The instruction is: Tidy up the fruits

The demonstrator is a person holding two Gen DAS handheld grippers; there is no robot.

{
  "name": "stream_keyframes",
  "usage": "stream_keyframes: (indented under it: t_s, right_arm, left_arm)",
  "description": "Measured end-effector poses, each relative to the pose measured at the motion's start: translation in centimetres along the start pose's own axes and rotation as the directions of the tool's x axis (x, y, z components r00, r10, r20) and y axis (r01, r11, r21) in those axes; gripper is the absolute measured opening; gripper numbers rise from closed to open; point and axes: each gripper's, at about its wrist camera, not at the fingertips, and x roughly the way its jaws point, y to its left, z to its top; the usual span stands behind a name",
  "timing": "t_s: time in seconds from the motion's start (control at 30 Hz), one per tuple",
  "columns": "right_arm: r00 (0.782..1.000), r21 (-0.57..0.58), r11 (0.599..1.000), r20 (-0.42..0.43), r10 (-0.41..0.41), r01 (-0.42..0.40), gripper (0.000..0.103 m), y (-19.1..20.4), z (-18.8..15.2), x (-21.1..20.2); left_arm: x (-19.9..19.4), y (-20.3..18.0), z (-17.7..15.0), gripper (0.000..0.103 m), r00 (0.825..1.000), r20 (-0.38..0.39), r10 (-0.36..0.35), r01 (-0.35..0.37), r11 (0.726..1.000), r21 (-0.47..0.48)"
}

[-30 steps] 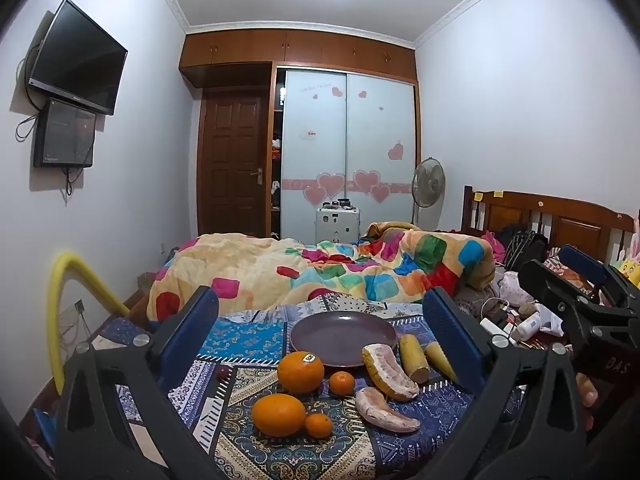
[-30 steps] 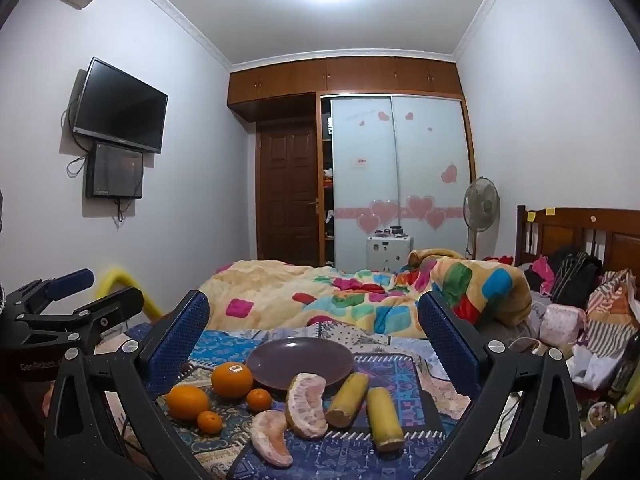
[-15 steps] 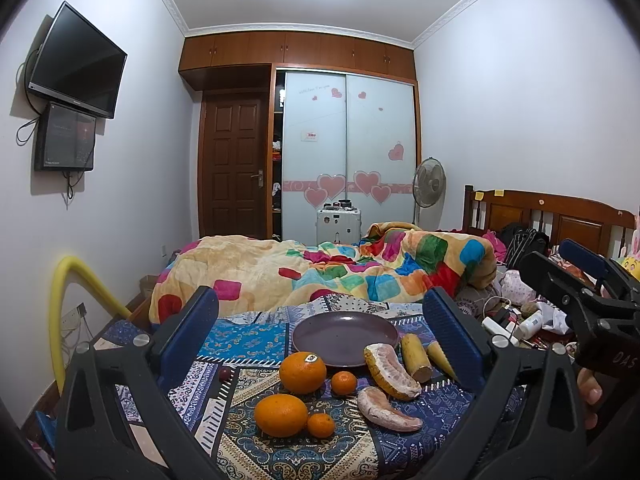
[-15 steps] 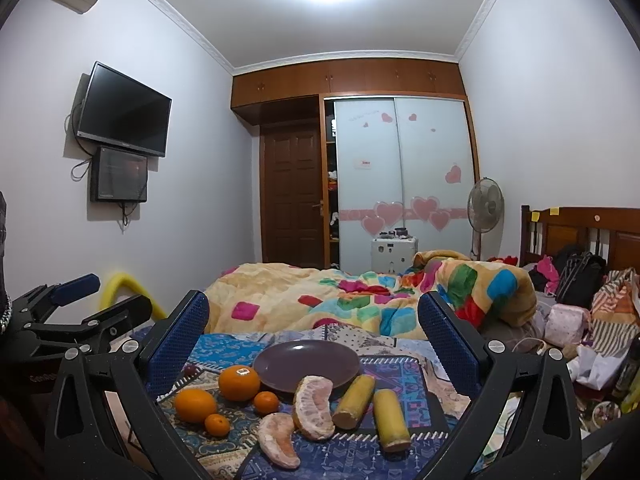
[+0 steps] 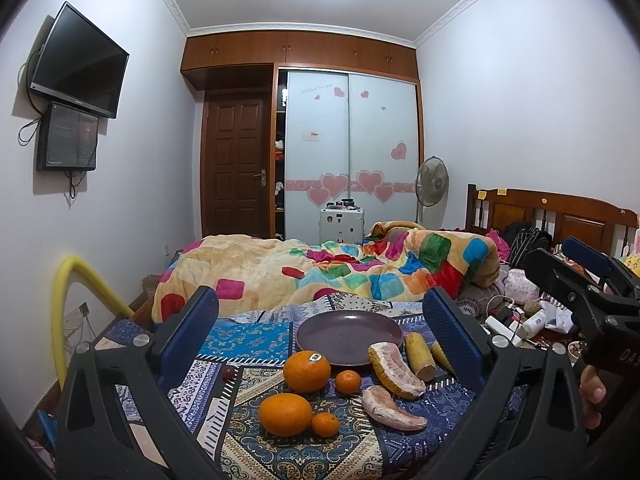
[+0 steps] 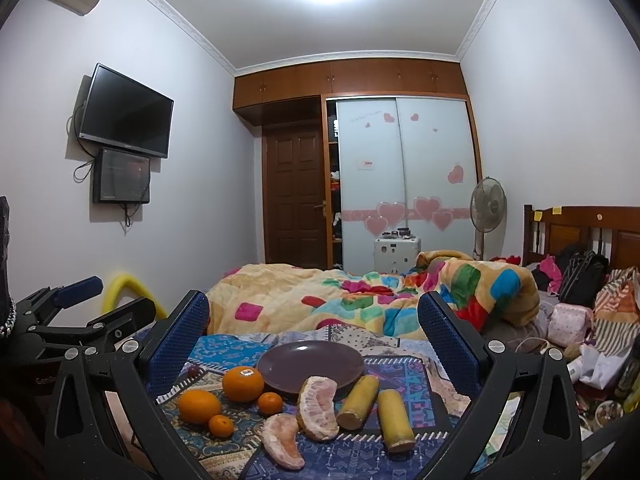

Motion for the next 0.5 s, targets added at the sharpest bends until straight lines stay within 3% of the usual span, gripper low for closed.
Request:
stream_keyframes:
  t_s: [0.5]
  right_arm:
    - [1.000, 0.003, 1.000, -0.007, 0.014, -0.014, 0.103, 0.06, -0.13, 0.29]
  left_arm:
    - [0.40, 0.18, -0.39, 0.103, 1.000, -0.002, 0.012, -0.012, 1.000, -0.002]
